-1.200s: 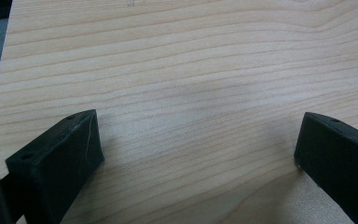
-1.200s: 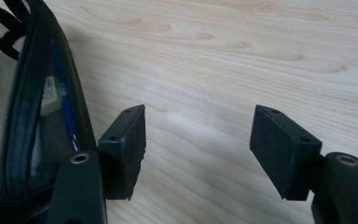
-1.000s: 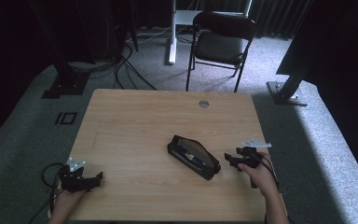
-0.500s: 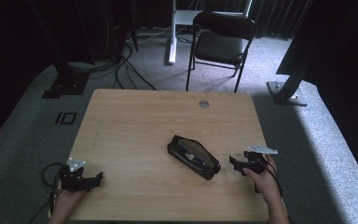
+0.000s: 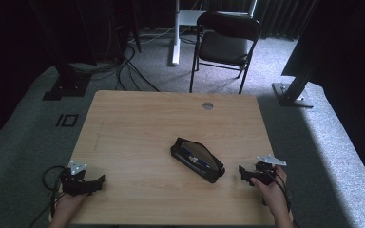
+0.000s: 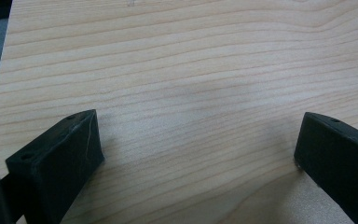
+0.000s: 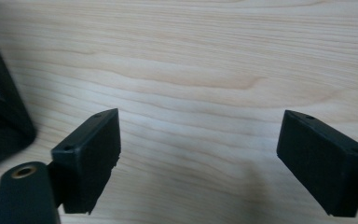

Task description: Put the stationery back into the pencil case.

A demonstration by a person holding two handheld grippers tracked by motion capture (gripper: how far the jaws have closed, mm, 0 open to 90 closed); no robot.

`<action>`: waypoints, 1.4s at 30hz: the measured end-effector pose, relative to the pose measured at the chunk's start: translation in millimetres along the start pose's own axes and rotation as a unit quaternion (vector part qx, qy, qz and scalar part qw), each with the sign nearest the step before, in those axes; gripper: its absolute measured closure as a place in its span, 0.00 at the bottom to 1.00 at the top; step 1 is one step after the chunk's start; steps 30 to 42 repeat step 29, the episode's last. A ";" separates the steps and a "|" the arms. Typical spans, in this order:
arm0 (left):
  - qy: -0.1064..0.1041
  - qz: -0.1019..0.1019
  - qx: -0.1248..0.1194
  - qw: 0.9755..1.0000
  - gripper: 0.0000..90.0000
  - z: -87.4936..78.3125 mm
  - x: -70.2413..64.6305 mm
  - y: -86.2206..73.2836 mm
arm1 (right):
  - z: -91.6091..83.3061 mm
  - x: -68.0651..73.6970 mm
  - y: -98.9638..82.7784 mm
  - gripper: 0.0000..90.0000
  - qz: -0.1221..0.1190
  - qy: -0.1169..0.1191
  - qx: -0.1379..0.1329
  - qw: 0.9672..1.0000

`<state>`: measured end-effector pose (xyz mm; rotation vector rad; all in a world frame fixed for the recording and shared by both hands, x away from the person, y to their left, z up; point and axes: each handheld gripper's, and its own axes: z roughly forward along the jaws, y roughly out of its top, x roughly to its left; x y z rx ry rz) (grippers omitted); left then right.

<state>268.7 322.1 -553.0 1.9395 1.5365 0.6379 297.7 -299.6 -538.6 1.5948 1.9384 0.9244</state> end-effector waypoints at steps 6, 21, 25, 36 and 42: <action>0.000 0.000 0.000 1.000 0.01 0.0 0.0 0.0 | -1.9 3.1 -15.6 0.16 0.015 -0.007 0.014 1.000; 0.000 0.000 0.000 1.000 0.01 0.0 0.0 0.0 | -1.8 6.3 -28.3 0.14 -0.001 -0.037 0.007 0.999; 0.000 0.000 0.000 1.000 0.01 0.0 0.0 0.0 | -1.9 6.3 -28.3 0.14 -0.001 -0.038 0.007 0.999; 0.000 0.000 0.000 1.000 0.01 0.0 0.0 0.0 | -1.8 6.3 -28.3 0.14 -0.001 -0.037 0.007 0.999; 0.000 0.000 0.000 1.000 0.01 0.0 0.0 0.0 | -1.8 6.3 -28.3 0.14 -0.001 -0.037 0.007 0.999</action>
